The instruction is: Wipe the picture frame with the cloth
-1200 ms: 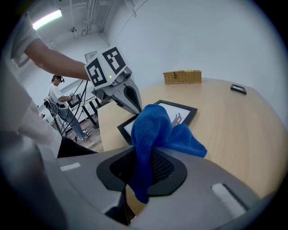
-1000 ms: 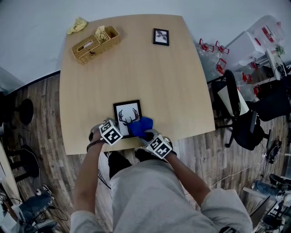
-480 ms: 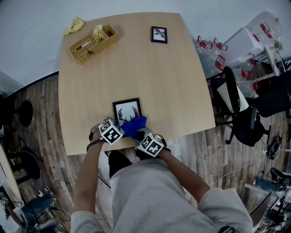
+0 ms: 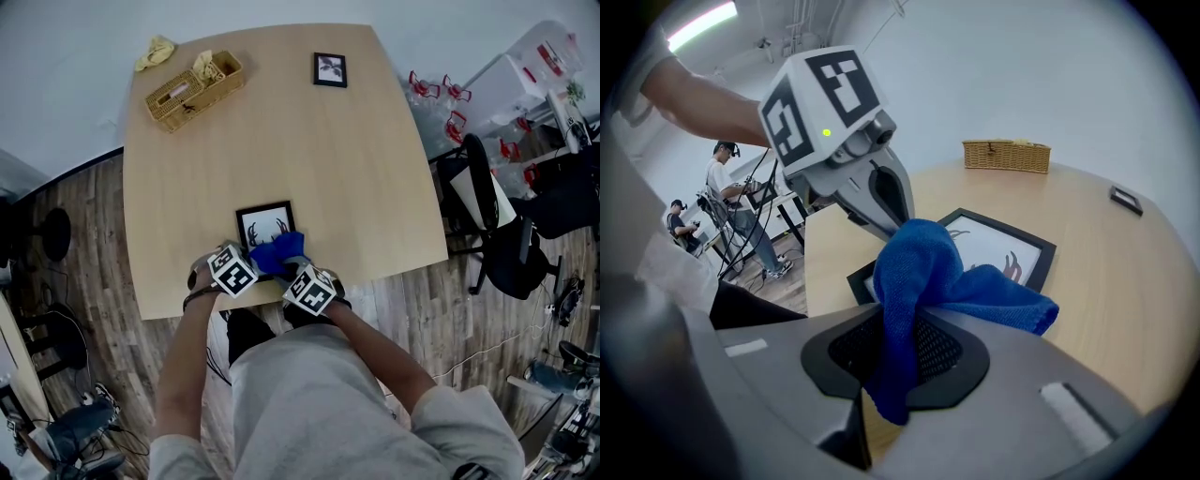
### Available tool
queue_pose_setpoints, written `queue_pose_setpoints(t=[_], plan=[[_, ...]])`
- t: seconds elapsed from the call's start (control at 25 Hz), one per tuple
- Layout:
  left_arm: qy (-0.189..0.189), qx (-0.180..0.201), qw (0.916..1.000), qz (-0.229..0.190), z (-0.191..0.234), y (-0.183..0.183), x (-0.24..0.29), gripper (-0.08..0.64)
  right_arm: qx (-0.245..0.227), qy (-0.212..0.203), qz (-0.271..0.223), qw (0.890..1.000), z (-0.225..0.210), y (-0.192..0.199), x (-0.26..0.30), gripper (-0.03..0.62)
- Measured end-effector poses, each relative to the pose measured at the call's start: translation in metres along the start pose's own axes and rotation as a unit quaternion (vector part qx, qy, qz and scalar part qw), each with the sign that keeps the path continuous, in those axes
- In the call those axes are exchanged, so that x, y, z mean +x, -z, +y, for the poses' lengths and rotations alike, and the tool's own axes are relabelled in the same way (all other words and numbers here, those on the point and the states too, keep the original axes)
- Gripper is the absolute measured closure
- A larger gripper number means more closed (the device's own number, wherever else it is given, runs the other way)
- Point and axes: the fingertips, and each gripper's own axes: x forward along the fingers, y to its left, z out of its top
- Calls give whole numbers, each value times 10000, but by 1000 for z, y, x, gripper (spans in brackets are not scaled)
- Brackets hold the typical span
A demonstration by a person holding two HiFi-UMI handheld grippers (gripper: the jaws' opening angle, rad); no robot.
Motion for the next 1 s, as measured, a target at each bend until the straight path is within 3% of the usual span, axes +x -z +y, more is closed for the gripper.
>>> queue_pose_setpoints(t=[1.0], plan=[[126,-108,9999,47,1,0,1,506,-26,119,168,9998,-95,-75,34,537]])
